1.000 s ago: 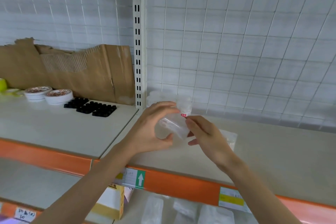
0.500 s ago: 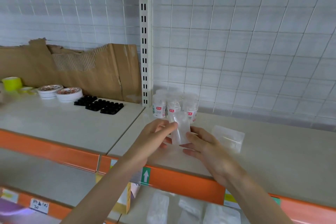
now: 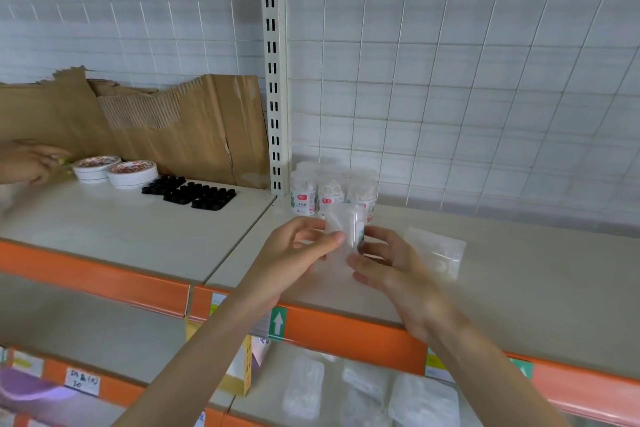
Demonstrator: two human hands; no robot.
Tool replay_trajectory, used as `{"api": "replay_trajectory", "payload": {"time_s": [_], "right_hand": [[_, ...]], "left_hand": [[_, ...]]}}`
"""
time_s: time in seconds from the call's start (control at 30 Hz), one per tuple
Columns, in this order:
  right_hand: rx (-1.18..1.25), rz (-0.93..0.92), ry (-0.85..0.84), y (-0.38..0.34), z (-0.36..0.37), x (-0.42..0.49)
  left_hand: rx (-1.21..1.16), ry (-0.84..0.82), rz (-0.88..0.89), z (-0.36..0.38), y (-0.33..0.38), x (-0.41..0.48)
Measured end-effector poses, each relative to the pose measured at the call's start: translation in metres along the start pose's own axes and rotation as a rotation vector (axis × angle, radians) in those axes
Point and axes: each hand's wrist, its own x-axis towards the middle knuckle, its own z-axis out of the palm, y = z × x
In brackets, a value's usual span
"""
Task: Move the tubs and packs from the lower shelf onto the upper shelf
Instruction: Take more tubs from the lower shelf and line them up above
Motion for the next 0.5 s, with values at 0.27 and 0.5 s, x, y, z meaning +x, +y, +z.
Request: {"api": "replay_trajectory", "payload": {"time_s": [0.27,0.5], "right_hand": [[-0.186,-0.017,-0.035,-0.0014,0.0007,0.0009],[-0.140,-0.039,-0.041,-0.0015,0.0000,0.0013]], "left_hand": [[0.017,-0.072,0.002,-0.0005,0.0004,-0.0011],[-0.118,-0.144,-0.060,-0.0066,-0.0021,0.0049]]}}
